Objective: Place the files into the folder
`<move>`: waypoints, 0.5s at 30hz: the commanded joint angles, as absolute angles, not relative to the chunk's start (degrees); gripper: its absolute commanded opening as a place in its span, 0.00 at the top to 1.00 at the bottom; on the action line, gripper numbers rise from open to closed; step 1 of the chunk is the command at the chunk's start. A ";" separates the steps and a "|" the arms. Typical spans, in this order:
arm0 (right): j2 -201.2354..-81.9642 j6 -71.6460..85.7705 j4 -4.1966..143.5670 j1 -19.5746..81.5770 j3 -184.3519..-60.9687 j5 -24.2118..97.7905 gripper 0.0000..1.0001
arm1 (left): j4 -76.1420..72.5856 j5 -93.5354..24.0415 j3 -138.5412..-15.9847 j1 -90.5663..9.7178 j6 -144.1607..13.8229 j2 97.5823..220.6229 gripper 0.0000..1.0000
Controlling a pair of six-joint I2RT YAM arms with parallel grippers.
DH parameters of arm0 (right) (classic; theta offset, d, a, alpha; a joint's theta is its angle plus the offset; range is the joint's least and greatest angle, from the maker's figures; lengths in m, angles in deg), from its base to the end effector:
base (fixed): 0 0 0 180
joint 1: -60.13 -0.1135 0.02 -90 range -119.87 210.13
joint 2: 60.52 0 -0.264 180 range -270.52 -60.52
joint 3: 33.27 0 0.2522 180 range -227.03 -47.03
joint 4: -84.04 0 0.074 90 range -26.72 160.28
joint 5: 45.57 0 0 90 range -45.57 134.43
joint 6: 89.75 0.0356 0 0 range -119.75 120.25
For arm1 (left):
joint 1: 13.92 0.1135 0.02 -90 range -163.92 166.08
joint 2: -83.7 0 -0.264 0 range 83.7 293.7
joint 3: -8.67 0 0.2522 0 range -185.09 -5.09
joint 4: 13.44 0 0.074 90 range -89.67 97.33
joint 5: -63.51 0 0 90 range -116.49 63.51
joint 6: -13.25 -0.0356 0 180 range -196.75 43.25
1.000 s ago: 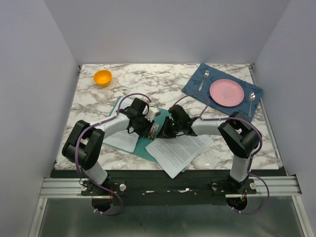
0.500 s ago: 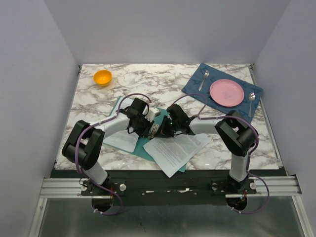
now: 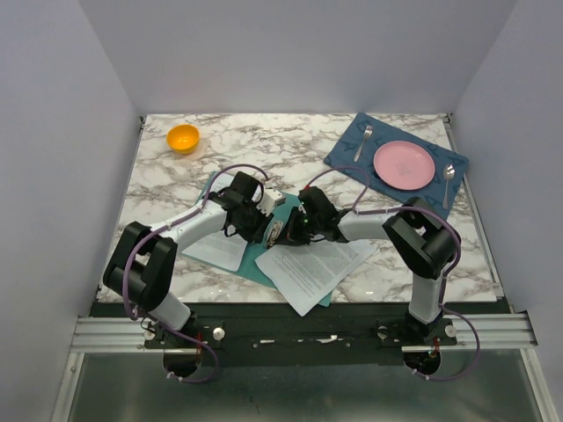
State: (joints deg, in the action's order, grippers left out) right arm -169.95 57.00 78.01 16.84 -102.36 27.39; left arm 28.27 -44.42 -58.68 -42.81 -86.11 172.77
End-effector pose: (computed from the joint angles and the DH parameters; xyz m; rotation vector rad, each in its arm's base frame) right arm 0.2655 0.2645 0.1210 0.1537 2.6669 1.0746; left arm 0.2558 -0.1537 0.1877 0.9761 2.5089 -0.5260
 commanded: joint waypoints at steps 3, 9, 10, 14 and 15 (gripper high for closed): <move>-169.95 50.70 67.74 16.18 -96.69 30.71 0.91 | 28.10 -46.09 -60.90 -43.02 -85.01 175.10 0.69; -162.39 48.77 65.54 16.27 -93.61 30.28 0.87 | 28.01 -44.59 -60.73 -43.02 -85.63 174.93 0.69; -161.69 48.42 65.10 16.36 -93.96 30.19 0.86 | 27.92 -44.59 -60.47 -42.93 -85.45 174.84 0.69; -158.26 47.36 62.90 16.27 -97.20 29.31 0.81 | 27.57 -43.80 -60.20 -43.02 -85.45 175.72 0.69; -157.82 47.18 62.64 16.27 -97.99 29.14 0.80 | 27.83 -43.63 -60.29 -43.02 -85.45 175.63 0.69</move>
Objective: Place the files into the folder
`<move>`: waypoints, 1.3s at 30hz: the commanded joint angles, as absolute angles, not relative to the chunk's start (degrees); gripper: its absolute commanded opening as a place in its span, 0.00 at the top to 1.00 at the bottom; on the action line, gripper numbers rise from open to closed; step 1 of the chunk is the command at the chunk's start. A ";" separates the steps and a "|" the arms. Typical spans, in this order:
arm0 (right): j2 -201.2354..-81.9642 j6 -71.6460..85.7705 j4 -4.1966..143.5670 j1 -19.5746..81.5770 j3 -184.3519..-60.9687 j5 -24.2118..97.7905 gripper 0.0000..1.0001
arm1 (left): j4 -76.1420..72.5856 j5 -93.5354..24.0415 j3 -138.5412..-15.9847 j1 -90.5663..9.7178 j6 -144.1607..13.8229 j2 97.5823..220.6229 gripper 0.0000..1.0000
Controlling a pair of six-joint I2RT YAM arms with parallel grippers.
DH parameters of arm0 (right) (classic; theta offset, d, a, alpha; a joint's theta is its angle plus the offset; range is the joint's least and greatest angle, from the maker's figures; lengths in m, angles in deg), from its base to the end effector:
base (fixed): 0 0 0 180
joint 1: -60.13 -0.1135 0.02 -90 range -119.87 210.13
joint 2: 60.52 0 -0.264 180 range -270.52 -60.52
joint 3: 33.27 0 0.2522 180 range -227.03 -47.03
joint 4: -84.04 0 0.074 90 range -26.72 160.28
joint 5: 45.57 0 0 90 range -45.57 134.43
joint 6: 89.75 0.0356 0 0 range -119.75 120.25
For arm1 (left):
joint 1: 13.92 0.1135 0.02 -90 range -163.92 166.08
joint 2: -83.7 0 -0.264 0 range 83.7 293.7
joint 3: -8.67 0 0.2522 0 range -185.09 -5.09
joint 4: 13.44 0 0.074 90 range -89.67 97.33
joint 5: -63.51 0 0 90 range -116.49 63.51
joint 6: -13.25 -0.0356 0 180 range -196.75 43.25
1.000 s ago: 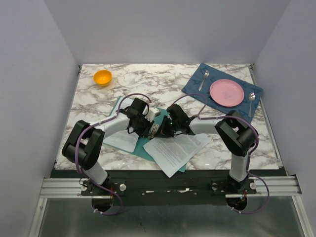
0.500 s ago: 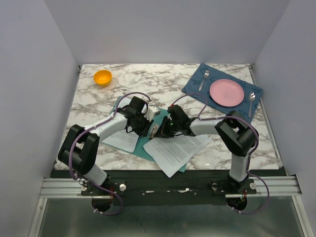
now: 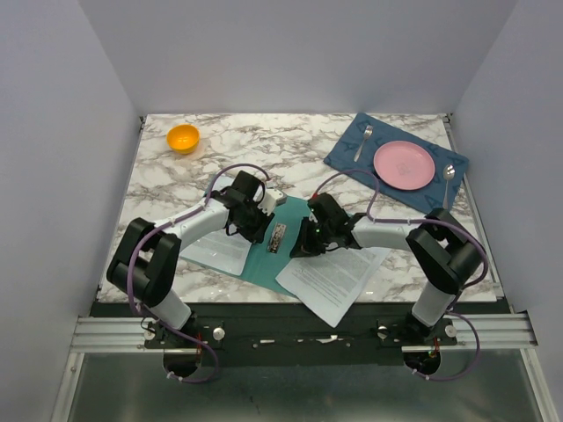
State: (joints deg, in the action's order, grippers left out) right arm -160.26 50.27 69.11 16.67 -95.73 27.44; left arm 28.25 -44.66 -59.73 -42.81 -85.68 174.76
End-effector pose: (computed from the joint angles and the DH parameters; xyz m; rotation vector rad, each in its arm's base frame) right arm 0.2335 0.2356 0.1355 0.0169 2.7414 0.9627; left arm 0.2611 -0.1567 0.1831 0.9706 2.5291 -0.5331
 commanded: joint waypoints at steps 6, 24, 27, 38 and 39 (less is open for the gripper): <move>-158.34 48.85 62.46 16.27 -102.22 27.38 0.80 | 29.06 -44.15 -61.61 -42.93 -84.92 173.61 0.69; -168.18 54.82 73.00 15.83 -99.86 25.89 0.80 | 31.88 -46.88 -61.87 -42.31 -83.78 170.18 0.41; -169.50 56.23 74.59 15.83 -99.24 26.58 0.82 | 31.53 -46.70 -61.26 -42.31 -83.69 170.44 0.41; -170.21 59.13 75.29 15.83 -96.42 29.40 0.87 | 31.35 -47.23 -60.38 -42.66 -82.29 172.99 0.59; -170.21 59.31 75.29 15.83 -96.33 29.66 0.87 | 31.09 -47.31 -60.29 -43.01 -81.94 173.08 0.60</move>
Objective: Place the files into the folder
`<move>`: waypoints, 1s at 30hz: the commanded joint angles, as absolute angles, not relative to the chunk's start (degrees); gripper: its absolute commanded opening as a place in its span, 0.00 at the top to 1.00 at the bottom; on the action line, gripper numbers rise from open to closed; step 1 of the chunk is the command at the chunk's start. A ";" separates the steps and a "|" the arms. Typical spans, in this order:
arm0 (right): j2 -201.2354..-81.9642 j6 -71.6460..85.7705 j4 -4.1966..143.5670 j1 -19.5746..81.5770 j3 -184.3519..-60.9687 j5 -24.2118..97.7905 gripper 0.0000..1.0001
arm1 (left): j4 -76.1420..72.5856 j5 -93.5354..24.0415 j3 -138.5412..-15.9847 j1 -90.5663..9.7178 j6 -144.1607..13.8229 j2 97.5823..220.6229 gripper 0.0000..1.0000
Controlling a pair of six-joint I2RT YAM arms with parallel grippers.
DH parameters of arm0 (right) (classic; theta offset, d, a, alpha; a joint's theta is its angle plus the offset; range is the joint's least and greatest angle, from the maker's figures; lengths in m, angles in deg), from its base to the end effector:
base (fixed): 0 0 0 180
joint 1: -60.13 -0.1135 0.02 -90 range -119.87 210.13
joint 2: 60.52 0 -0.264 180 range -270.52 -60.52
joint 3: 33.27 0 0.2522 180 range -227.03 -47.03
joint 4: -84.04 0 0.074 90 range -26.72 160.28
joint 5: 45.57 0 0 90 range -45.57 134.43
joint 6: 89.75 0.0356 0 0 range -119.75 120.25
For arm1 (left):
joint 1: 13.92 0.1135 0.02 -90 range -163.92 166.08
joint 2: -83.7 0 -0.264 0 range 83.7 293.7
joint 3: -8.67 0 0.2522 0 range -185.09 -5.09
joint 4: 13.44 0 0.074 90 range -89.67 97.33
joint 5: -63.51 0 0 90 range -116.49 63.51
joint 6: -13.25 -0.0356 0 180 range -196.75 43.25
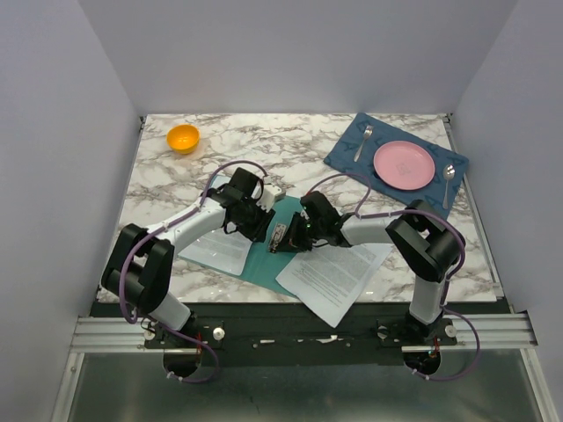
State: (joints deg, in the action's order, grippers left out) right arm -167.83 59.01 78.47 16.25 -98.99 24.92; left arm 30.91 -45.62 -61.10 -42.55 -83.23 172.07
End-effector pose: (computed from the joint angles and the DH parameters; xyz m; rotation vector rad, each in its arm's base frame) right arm 0.2515 0.2583 0.1193 0.1696 2.7101 1.1208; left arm 0.2581 -0.1542 0.2011 0.9142 2.5289 -0.5685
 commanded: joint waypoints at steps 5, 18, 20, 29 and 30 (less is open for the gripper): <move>-169.94 59.31 74.76 15.83 -96.07 30.54 0.88 | 30.12 -46.70 -59.15 -44.60 -80.97 174.83 0.60; -169.68 59.75 75.11 15.83 -94.31 30.72 0.89 | 28.89 -46.88 -60.46 -46.53 -80.09 177.12 0.59; -169.68 59.66 75.11 15.83 -94.22 30.63 0.89 | 28.80 -47.05 -60.81 -46.53 -80.09 177.39 0.59; -169.85 59.75 75.55 15.83 -93.70 30.19 0.91 | 27.66 -46.96 -61.17 -46.62 -79.47 178.18 0.61; -169.77 59.75 75.55 15.83 -93.70 30.11 0.91 | 27.66 -46.88 -61.17 -46.62 -79.47 178.09 0.62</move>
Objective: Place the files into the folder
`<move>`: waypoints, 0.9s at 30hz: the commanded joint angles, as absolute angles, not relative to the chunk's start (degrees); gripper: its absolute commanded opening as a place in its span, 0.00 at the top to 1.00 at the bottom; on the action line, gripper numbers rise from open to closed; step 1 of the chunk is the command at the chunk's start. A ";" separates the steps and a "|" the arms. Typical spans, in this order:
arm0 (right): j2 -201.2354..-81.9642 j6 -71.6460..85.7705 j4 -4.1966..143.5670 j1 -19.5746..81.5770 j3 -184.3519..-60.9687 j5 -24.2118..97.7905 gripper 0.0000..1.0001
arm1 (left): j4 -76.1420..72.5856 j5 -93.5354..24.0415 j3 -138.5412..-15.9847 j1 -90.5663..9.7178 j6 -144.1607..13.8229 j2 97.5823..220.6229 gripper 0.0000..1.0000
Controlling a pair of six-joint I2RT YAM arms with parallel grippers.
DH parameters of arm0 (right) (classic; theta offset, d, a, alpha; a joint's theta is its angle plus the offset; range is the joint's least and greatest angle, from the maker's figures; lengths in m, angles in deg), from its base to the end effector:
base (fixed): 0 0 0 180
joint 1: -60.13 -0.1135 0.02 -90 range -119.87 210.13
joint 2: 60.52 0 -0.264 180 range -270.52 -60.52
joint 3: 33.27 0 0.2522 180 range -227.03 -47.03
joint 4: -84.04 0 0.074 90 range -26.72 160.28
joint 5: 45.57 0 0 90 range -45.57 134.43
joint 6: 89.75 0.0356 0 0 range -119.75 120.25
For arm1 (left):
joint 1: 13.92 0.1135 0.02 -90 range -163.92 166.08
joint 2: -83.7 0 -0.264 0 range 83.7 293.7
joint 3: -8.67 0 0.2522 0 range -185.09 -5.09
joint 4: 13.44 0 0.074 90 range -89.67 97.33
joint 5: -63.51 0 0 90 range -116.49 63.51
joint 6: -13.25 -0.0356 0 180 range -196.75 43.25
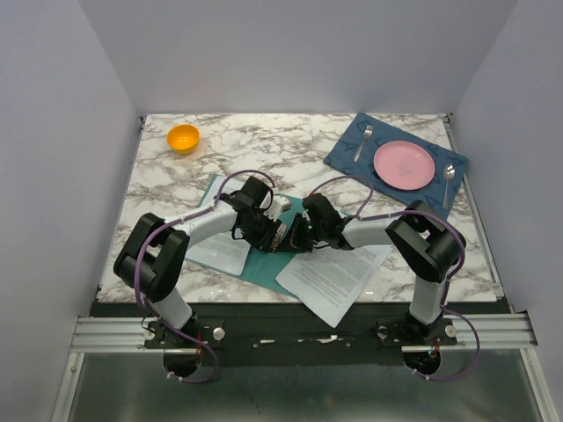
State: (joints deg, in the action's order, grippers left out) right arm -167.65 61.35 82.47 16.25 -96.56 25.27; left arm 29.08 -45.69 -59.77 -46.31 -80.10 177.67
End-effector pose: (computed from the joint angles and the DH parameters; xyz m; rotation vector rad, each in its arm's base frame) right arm 0.2479 0.2546 0.1145 0.2185 2.6857 1.1506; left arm 0.2522 -0.1738 0.1684 0.9451 2.6325 -0.5936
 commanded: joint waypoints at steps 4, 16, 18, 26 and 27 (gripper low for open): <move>-169.85 59.66 75.55 15.83 -93.61 29.84 0.91 | 27.48 -46.00 -61.34 -46.62 -79.74 178.70 0.65; -170.03 58.96 74.94 15.74 -93.70 30.01 0.91 | 28.71 -40.64 -62.22 -48.64 -80.27 180.81 0.95; -170.03 58.87 74.68 15.83 -93.70 30.10 0.91 | 28.54 -40.90 -62.05 -48.90 -80.26 181.25 0.95; -171.09 58.52 74.59 16.27 -93.70 30.46 0.92 | 27.48 -41.16 -61.43 -49.78 -79.30 183.36 0.95; -171.26 58.52 74.59 16.27 -93.70 30.37 0.92 | 27.57 -41.25 -61.69 -49.87 -79.30 183.63 0.95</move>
